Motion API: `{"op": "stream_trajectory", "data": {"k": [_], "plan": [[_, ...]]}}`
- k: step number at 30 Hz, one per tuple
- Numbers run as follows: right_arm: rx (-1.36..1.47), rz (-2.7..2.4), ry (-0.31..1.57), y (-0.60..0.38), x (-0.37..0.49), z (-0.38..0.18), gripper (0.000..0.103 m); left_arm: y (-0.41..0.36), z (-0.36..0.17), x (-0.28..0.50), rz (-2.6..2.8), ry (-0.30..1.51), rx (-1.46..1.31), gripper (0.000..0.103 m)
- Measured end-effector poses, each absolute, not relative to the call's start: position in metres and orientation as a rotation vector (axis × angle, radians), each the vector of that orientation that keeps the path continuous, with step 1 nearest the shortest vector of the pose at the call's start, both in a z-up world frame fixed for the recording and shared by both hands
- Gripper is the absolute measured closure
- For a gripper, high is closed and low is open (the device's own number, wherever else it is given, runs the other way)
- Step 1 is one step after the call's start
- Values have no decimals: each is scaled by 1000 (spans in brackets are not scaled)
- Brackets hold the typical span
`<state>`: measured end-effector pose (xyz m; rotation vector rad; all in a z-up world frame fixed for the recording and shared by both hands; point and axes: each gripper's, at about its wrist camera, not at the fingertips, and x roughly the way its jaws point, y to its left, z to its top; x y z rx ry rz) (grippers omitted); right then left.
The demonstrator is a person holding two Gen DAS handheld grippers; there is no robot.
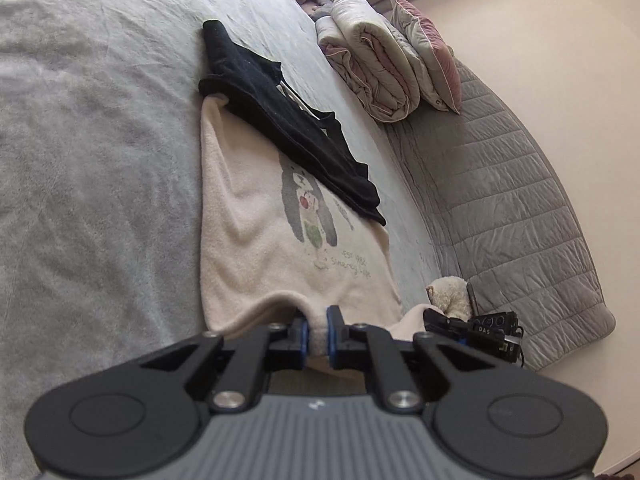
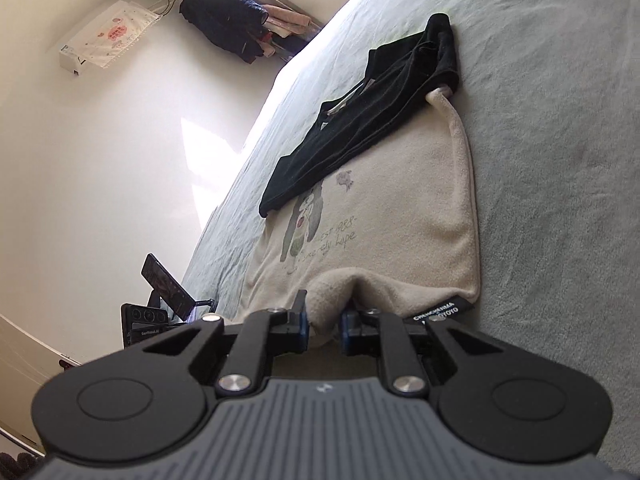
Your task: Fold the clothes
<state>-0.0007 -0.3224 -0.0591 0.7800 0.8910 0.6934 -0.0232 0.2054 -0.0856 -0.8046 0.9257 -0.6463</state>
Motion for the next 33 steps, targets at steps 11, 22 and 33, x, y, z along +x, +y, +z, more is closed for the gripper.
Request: {"op": "stream_trajectory", "data": {"k": [11,22,33], "plan": [[883,520,895,-327,37,-82,88,216,-110,7,-464,962,-947,94],[990,534,898,-338,38,-79,77,225,-110,10,-485,955,-1046,74],[973,416,773,-350,29,-63,62,239,-90,5,-318,848,-982,59]]}}
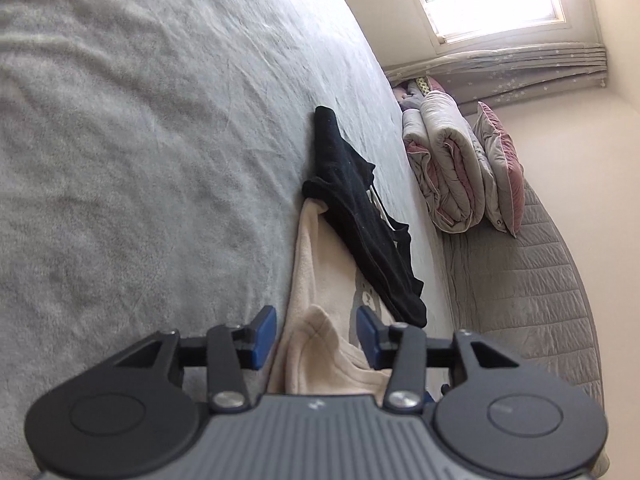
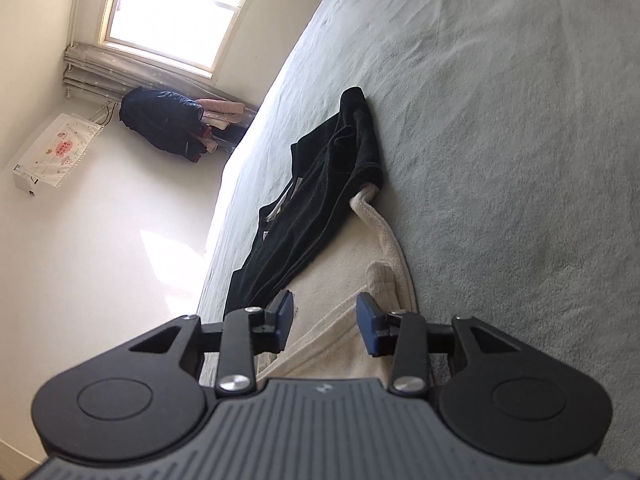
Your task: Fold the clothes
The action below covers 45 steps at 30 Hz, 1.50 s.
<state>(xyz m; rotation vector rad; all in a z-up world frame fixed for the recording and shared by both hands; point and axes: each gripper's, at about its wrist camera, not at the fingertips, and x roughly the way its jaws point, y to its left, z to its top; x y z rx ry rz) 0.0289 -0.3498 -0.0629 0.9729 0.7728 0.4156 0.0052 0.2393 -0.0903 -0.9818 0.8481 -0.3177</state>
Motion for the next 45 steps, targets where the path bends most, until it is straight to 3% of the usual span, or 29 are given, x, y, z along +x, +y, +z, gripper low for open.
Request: {"op": "stream_trajectory", "data": {"k": [15,22,29,41,43,44,45], "plan": [[408,275,700,-310,25,-44,62,167,-50,-6,-238,744,-229,60],[281,278,723,-296,28,-53,62,130,-52,-14,-216,694,34,67],[227,277,727,-287,21,-53,62,111,-54,-26,-247,633,196,83],[220,264,708,-284,22,-54,62,119,-58,-20,-230,678,141,82],[215,258,696,-284,21,-54,68,122,-58,-18,-226,688,104,83],[212,258,692,-283,21,-53,74,124,-57,-17,-226,692,87,90],[206,257,691,-283,21,-53,86,125,-56,-17,-226,690,76,93]]}}
